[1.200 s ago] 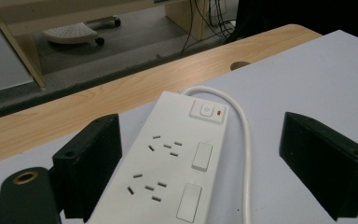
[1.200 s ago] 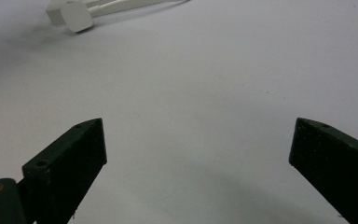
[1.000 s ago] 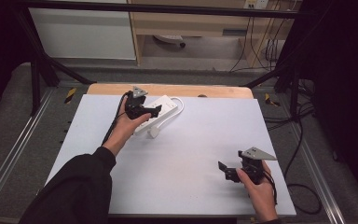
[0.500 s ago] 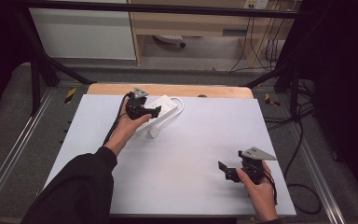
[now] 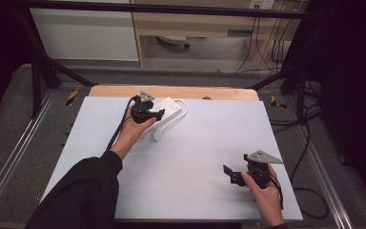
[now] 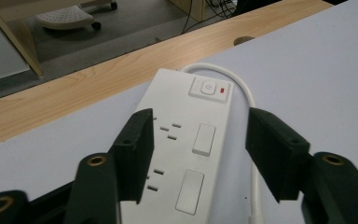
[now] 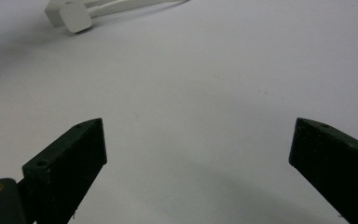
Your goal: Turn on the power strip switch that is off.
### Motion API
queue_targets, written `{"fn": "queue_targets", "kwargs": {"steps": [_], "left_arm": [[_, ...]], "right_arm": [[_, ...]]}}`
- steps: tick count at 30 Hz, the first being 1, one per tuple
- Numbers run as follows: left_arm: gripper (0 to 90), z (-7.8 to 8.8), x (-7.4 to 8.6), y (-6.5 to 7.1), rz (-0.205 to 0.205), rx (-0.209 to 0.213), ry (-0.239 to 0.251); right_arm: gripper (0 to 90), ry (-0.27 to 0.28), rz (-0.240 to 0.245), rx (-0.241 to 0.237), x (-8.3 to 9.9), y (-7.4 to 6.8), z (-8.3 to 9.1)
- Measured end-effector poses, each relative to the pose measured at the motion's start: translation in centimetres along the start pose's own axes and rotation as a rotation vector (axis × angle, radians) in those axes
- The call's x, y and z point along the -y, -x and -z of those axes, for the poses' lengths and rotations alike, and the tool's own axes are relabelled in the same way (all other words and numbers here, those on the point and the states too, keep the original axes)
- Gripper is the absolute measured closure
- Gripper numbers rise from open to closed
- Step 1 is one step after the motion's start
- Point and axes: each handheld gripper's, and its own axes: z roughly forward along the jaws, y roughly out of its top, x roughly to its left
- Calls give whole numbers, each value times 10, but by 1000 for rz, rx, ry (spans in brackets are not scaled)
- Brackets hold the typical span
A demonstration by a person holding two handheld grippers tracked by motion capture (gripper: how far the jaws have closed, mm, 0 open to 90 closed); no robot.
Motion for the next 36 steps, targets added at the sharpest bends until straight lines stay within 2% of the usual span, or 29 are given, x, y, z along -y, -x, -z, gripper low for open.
{"fn": "queue_targets", "kwargs": {"steps": [14, 21, 24, 28, 36], "left_arm": [[664, -3, 1, 2, 23, 30, 2], [784, -5, 3, 3, 12, 54, 7], [837, -7, 4, 2, 33, 62, 10], [892, -9, 5, 3, 32, 66, 8], [900, -11, 8, -1, 40, 74, -25]], "right_arm": [[45, 0, -1, -1, 0, 0, 0], [45, 4, -1, 1, 0, 0, 0], [45, 3, -2, 3, 0, 0, 0], [45, 3, -3, 1, 0, 0, 1], [45, 3, -4, 1, 0, 0, 1]]}}
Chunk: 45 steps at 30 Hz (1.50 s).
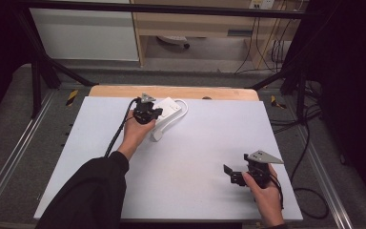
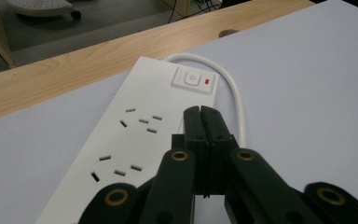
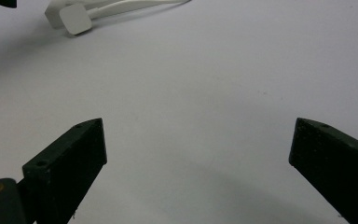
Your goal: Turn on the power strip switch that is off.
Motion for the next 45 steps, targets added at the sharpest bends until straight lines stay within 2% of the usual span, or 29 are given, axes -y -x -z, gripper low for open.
{"fn": "queue_targets", "kwargs": {"steps": [17, 25, 35, 37, 40, 43, 45], "left_arm": [[900, -9, 10, -7, -12, -9, -91], [900, -13, 12, -8, -14, -7, -102], [900, -16, 14, -10, -8, -10, -91], [900, -16, 13, -11, -17, -16, -93], [900, -17, 13, -13, -9, -9, -86], [900, -18, 12, -14, 8, 7, -96], [900, -18, 11, -15, 5, 11, -106]], "right_arm": [[45, -4, -2, -1, 0, 0, 0], [44, -4, -1, -3, 0, 0, -1], [44, -3, -1, -6, 0, 0, -1], [44, -2, -1, -6, 0, 0, 0], [44, -3, -5, -6, 0, 0, 0], [44, -2, -3, -7, 0, 0, -1], [44, -3, -3, -7, 0, 0, -1]]}}
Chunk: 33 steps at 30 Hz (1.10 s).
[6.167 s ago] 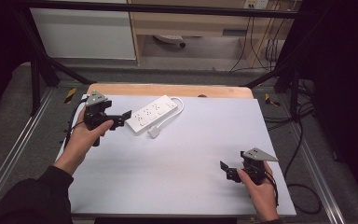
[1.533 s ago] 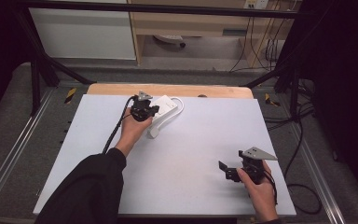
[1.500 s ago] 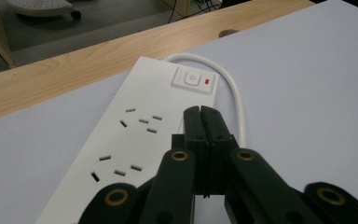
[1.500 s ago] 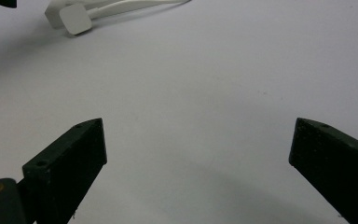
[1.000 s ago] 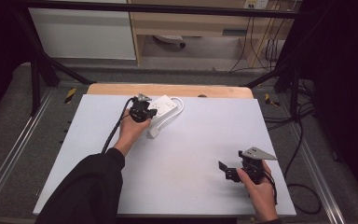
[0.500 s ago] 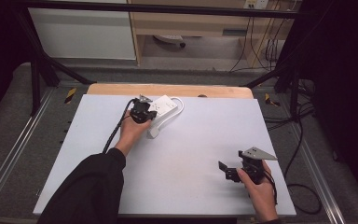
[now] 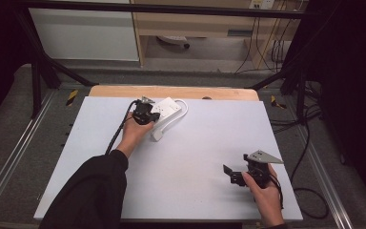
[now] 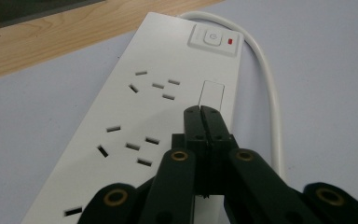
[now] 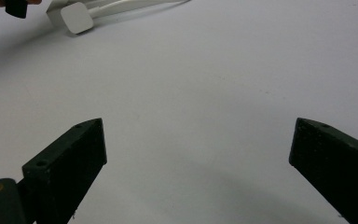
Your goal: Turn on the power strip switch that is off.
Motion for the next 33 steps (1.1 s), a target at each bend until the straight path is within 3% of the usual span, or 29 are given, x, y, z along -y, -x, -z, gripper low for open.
{"fn": "queue_targets", "kwargs": {"steps": [10, 13, 33], "left_arm": [[900, -6, -1, 5, -18, 15, -2], [900, -7, -2, 8, -41, -1, -3], [900, 7, -2, 5, -43, -18, 41]], "right_arm": [[44, 1, -4, -1, 0, 0, 1], [44, 2, -6, 2, 0, 1, 1], [44, 6, -6, 3, 0, 1, 1]]}}
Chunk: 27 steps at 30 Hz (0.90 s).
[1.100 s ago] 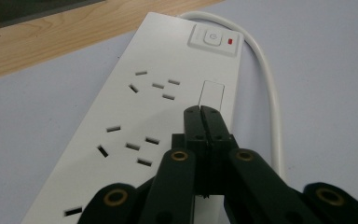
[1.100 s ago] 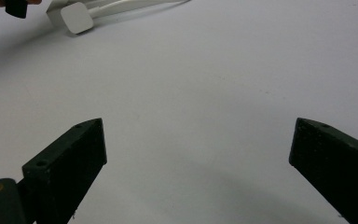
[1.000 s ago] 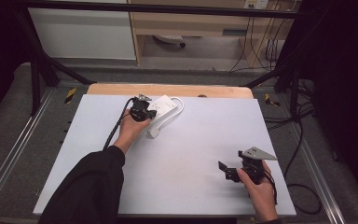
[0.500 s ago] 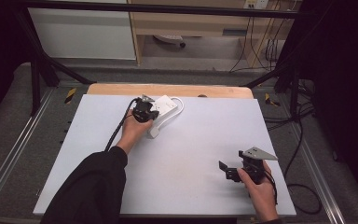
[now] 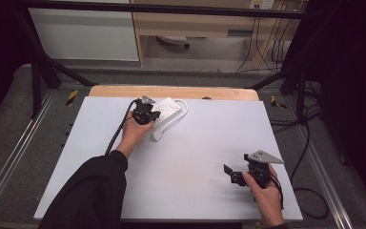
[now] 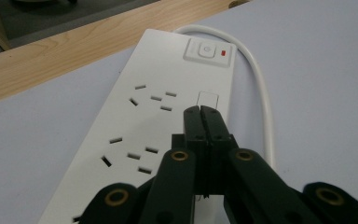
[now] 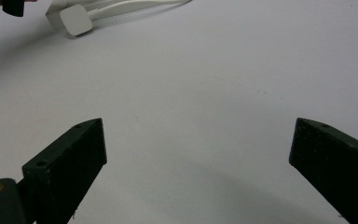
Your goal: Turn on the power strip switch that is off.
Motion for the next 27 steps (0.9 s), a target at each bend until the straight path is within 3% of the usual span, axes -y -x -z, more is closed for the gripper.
{"fn": "queue_targets", "kwargs": {"steps": [8, 12, 22, 27], "left_arm": [[900, 3, -2, 3, 3, 7, 16], [900, 4, -2, 3, 24, 14, 15], [695, 12, -5, 1, 62, 21, 29], [517, 15, -6, 1, 75, 9, 23]], "right_arm": [[44, 0, 2, 1, 0, 0, 0], [44, 0, 1, 1, 0, 0, 0], [44, 0, 2, 0, 0, 0, 0], [44, 0, 3, -1, 0, 0, 0]]}}
